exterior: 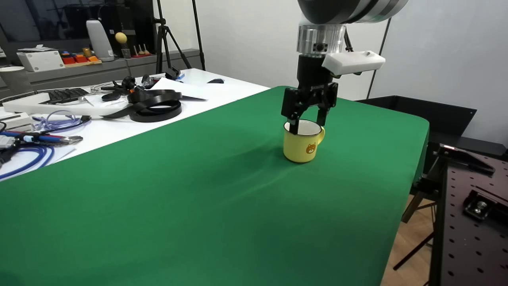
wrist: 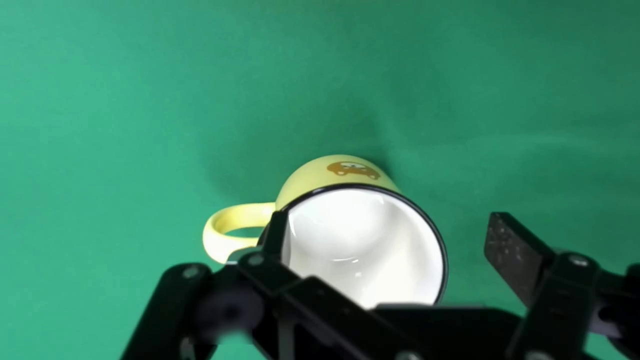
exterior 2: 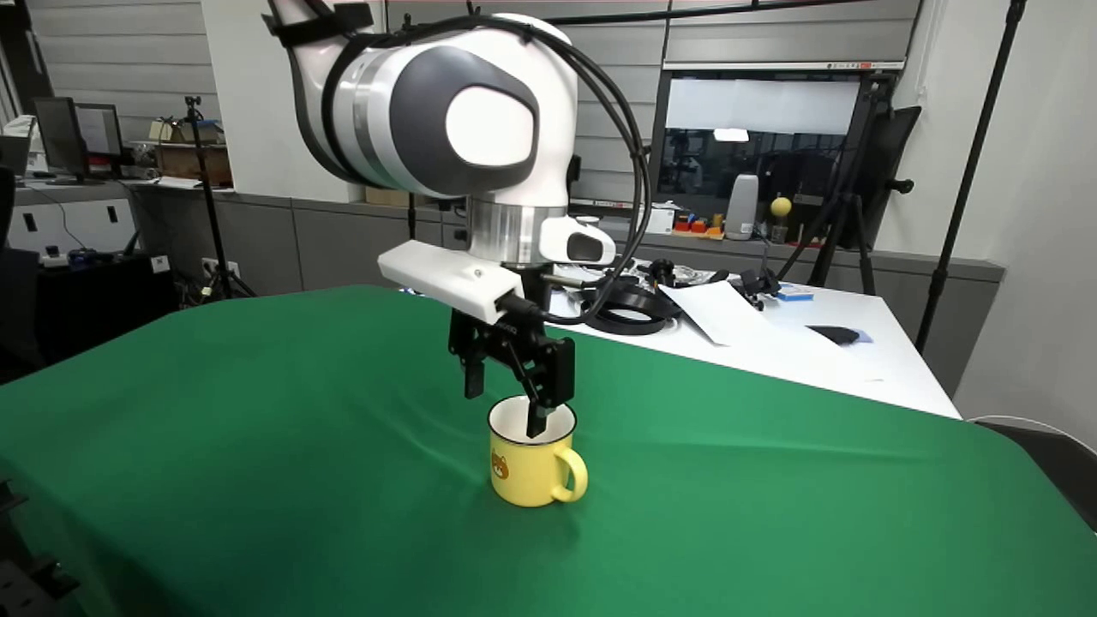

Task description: Move the mug to the left.

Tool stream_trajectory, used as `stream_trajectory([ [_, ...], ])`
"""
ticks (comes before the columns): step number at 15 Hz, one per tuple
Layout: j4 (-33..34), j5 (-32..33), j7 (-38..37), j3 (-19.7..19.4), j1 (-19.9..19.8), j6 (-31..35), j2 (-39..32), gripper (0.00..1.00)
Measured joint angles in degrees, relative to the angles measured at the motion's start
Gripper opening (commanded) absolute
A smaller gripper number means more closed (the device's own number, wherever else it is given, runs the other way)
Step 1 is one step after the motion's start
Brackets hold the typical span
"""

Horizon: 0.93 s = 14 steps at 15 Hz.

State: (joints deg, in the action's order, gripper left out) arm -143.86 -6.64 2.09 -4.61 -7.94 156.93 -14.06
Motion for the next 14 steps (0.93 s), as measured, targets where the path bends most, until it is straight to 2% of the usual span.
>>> stream_trajectory([
  [7, -0.16, 2.38, -0.10, -1.40, 0.04, -0.16, 0.18, 0.26],
  [10, -0.16, 3.65, -0.09, -1.94, 0.04, -0.20, 0.32, 0.03],
  [11, -0.17, 3.87, -0.08, -2.03, 0.04, -0.21, 0.26, 0.01],
  [12, -0.17, 4.06, -0.08, -2.03, 0.04, -0.21, 0.15, 0.41],
  [13, -0.17, 4.12, -0.06, -2.00, 0.05, -0.21, 0.04, 0.36],
  [14, -0.18, 4.12, -0.05, -1.96, 0.05, -0.14, -0.01, 0.37],
])
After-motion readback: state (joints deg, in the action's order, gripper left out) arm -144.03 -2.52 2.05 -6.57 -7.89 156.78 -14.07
